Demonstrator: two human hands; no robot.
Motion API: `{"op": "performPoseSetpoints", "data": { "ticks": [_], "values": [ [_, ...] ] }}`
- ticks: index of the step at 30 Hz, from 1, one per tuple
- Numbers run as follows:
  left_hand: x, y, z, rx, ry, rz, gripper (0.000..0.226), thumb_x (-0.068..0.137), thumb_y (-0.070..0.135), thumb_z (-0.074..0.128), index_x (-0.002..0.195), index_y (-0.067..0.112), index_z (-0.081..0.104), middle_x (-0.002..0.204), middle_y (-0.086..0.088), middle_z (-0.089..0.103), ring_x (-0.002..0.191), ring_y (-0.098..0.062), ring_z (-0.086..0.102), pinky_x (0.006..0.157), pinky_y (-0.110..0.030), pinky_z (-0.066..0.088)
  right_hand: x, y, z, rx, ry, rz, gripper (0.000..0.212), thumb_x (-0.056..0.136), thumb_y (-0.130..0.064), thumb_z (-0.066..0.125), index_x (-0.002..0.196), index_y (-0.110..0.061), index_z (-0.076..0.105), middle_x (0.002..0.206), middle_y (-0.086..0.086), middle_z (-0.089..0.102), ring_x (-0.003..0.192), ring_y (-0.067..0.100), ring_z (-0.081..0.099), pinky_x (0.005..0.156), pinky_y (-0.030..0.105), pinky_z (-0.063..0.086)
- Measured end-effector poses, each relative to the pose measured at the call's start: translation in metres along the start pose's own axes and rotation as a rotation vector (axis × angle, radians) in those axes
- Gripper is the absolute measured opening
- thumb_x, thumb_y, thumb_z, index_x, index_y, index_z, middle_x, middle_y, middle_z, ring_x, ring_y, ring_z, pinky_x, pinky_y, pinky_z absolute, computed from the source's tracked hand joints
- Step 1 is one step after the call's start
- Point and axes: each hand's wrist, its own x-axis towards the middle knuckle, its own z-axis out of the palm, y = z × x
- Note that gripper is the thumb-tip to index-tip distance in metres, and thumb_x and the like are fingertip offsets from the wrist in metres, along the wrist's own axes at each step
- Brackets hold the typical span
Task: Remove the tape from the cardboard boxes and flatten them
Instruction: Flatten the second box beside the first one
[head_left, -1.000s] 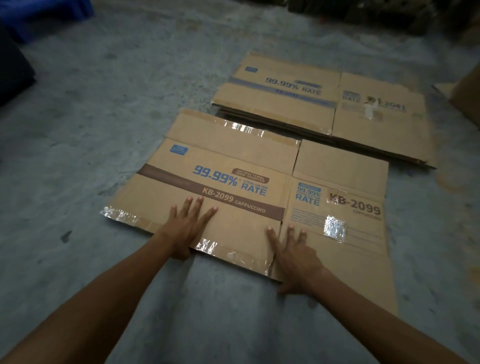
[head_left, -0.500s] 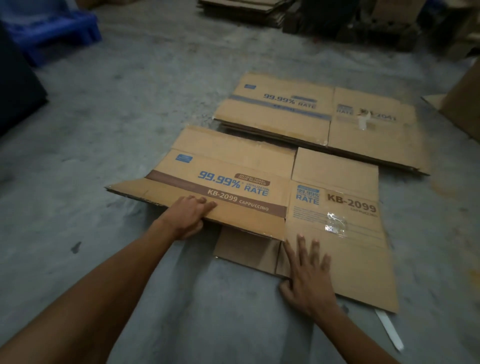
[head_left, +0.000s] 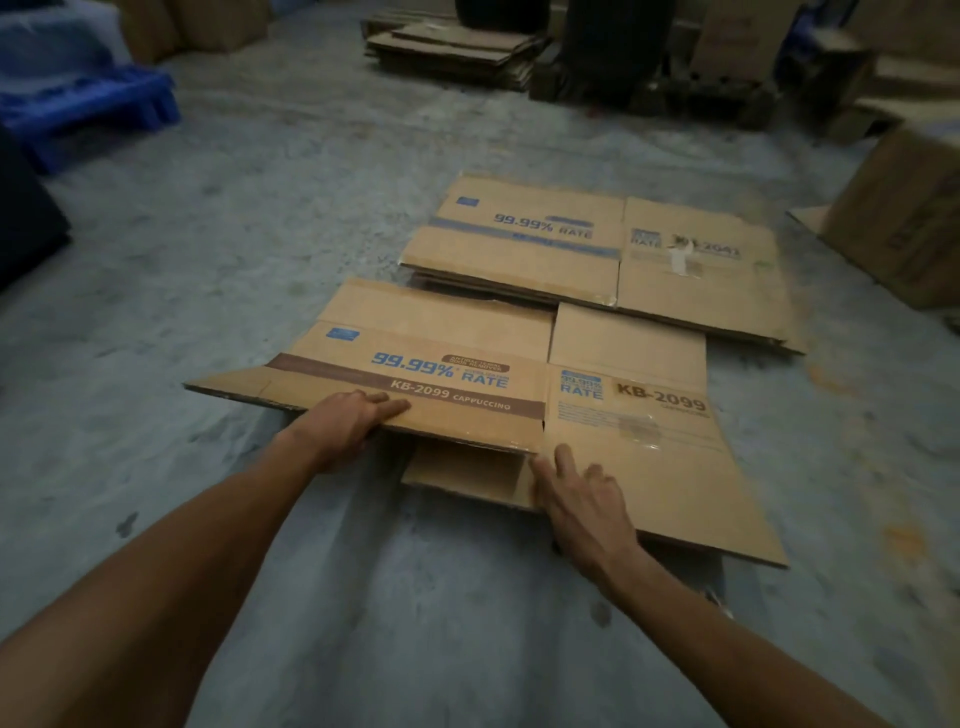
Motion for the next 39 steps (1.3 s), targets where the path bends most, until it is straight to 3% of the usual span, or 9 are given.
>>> {"op": "performPoseSetpoints", "data": {
  "ticks": [4, 8, 12, 16, 20, 24, 28, 34, 39],
  "values": [
    [-0.001, -0.001, -0.026, -0.024, 0.004, -0.019, 0.067, 0.096, 0.010, 0.050, 0.155, 0.032, 0.025, 0.157, -0.008, 0.036, 0.135, -0.031, 0.046, 0.111, -0.039, 0.036, 0.006, 0.016, -0.016, 0.190, 0.255, 0.116, 0.056, 0.078, -0.010, 0.077, 0.114, -0.020, 0.036, 0.115, 0.009, 0.045, 0.082, 0.025, 0.056, 0.055, 0.037, 0.055],
    [0.001, -0.002, -0.044, -0.024, 0.019, 0.000, 0.065, 0.096, 0.011, 0.048, 0.154, 0.032, 0.028, 0.156, -0.008, 0.038, 0.135, -0.030, 0.047, 0.111, -0.039, 0.036, 0.025, 0.033, -0.052, 0.046, 0.099, -0.047, 0.084, 0.090, -0.008, 0.062, 0.149, -0.039, 0.011, 0.153, 0.004, 0.035, 0.100, 0.027, 0.062, 0.069, 0.035, 0.056],
    [-0.006, -0.008, -0.083, 0.015, 0.044, -0.012, 0.055, 0.100, 0.022, 0.045, 0.151, 0.036, 0.032, 0.137, -0.013, 0.056, 0.116, -0.031, 0.059, 0.098, -0.036, 0.045, 0.045, 0.041, -0.116, -0.127, 0.031, -0.115, 0.070, 0.098, -0.013, 0.050, 0.154, -0.044, 0.021, 0.124, 0.007, 0.066, 0.093, 0.028, 0.066, 0.075, 0.037, 0.056],
    [-0.024, -0.017, -0.166, 0.032, 0.084, -0.039, 0.040, 0.093, 0.015, 0.054, 0.130, 0.028, 0.057, 0.103, -0.002, 0.061, 0.092, -0.020, 0.059, 0.076, -0.029, 0.043, 0.058, 0.044, -0.195, -0.091, 0.075, -0.111, 0.057, 0.098, -0.023, 0.048, 0.147, -0.048, 0.037, 0.108, 0.009, 0.069, 0.094, 0.031, 0.066, 0.077, 0.039, 0.051],
    [-0.048, -0.020, -0.279, 0.094, 0.130, -0.086, 0.023, 0.088, 0.010, 0.060, 0.107, 0.023, 0.064, 0.092, 0.001, 0.063, 0.084, -0.016, 0.058, 0.071, -0.029, 0.044, 0.061, 0.054, -0.300, -0.057, 0.150, -0.109, 0.055, 0.092, -0.016, 0.052, 0.142, -0.041, 0.051, 0.106, 0.008, 0.072, 0.094, 0.028, 0.065, 0.072, 0.032, 0.046],
    [-0.057, -0.016, -0.373, 0.179, 0.225, -0.084, 0.021, 0.088, 0.008, 0.061, 0.105, 0.020, 0.065, 0.091, -0.001, 0.063, 0.081, -0.018, 0.057, 0.070, -0.027, 0.040, 0.055, 0.073, -0.387, -0.030, 0.229, -0.116, 0.050, 0.090, -0.016, 0.056, 0.135, -0.036, 0.059, 0.105, 0.006, 0.073, 0.090, 0.027, 0.065, 0.074, 0.036, 0.052],
    [-0.034, -0.005, -0.422, 0.217, 0.442, -0.069, 0.011, 0.087, 0.012, 0.061, 0.096, 0.017, 0.063, 0.091, -0.010, 0.065, 0.081, -0.030, 0.059, 0.070, -0.035, 0.045, 0.058, 0.111, -0.441, -0.185, 0.371, -0.086, 0.048, 0.095, -0.026, 0.052, 0.139, -0.044, 0.052, 0.114, 0.005, 0.070, 0.100, 0.030, 0.065, 0.073, 0.038, 0.049],
    [0.063, 0.055, -0.413, 0.099, 0.695, 0.013, 0.017, 0.093, 0.014, 0.053, 0.107, 0.021, 0.059, 0.094, -0.010, 0.067, 0.087, -0.028, 0.063, 0.064, -0.033, 0.042, 0.089, 0.202, -0.438, -0.295, 0.507, 0.058, 0.050, 0.100, -0.031, 0.048, 0.141, -0.057, 0.039, 0.078, -0.001, 0.053, 0.068, 0.020, 0.054, 0.058, 0.033, 0.045],
    [0.192, 0.085, -0.349, 0.009, 0.904, 0.072, 0.028, 0.097, 0.013, 0.052, 0.124, 0.015, 0.058, 0.108, -0.010, 0.068, 0.092, -0.026, 0.063, 0.077, -0.040, 0.052, 0.146, 0.285, -0.353, -0.278, 0.538, 0.142, 0.047, 0.100, -0.034, 0.050, 0.144, -0.045, 0.041, 0.105, -0.001, 0.068, 0.087, 0.022, 0.064, 0.067, 0.038, 0.055]
  ]
}}
